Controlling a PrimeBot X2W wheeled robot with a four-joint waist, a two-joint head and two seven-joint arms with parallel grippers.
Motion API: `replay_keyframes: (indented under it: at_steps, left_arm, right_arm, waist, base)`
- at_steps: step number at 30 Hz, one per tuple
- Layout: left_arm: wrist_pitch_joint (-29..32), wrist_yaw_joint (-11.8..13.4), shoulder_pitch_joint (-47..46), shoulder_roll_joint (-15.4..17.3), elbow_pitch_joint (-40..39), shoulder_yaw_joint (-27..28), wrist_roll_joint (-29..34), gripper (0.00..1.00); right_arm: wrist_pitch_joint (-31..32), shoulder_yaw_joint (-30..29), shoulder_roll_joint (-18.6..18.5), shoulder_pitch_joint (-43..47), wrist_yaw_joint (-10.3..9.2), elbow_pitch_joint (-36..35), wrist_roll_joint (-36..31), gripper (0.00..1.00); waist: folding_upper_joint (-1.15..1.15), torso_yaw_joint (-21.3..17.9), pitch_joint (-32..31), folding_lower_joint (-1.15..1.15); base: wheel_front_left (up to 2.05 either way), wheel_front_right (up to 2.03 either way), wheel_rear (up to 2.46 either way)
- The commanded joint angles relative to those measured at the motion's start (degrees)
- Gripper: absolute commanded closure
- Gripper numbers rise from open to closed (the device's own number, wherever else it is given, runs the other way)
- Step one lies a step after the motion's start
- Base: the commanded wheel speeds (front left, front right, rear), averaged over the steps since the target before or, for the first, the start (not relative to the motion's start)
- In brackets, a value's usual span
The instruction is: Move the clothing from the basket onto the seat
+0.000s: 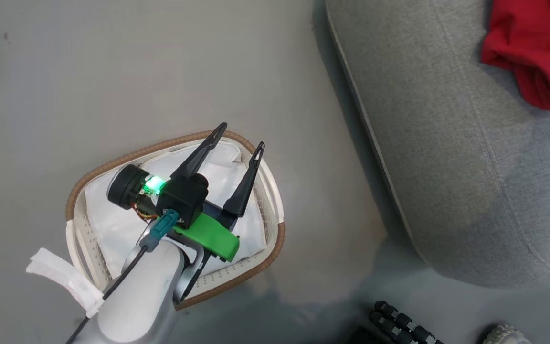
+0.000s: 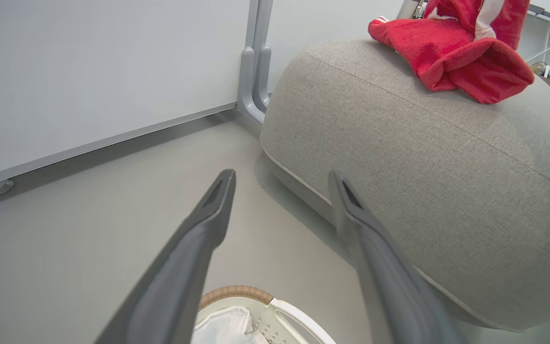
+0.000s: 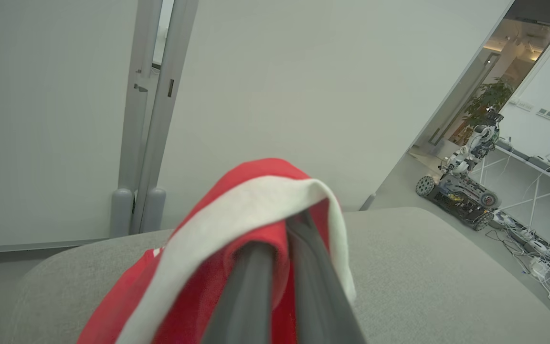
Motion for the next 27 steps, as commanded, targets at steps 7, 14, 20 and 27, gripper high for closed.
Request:
replay_keyframes:
  at_steps: [7, 14, 20, 27]
  left_arm:
    - [-0.02, -0.17, -1.15, 0.58, 0.62, 0.59, 0.25, 0.00]
    - [-0.03, -0.17, -0.05, 0.18, 1.31, 1.23, -0.20, 0.00]
    - [-0.03, -0.17, 1.22, -0.66, 1.96, 1.78, -0.70, 0.00]
    - [-0.03, -0.17, 4.31, -1.72, 3.38, 4.10, -0.98, 0.00]
  right_arm:
    - [-0.12, -5.53, 3.51, 5.41, -0.06, 5.07, -2.29, 1.00]
    - [-0.12, -9.86, 5.83, 11.14, -0.06, 5.74, -3.03, 1.00]
    - [-0.12, -11.65, 7.69, 15.82, -0.06, 2.80, -3.71, 0.00]
    - [-0.12, -9.42, 10.14, 22.88, -0.06, -2.97, -2.01, 0.00]
  waist:
    - [-0.01, 4.99, 4.60, -0.01]
    - [-0.01, 4.61, 1.77, -0.01]
    - [-0.01, 4.11, -2.28, -0.01]
    - [-0.01, 4.44, -8.29, -0.01]
  base:
    - [0.00, 0.00, 0.00]
    - [0.00, 0.00, 0.00]
    - [0.00, 0.00, 0.00]
    - [0.00, 0.00, 0.00]
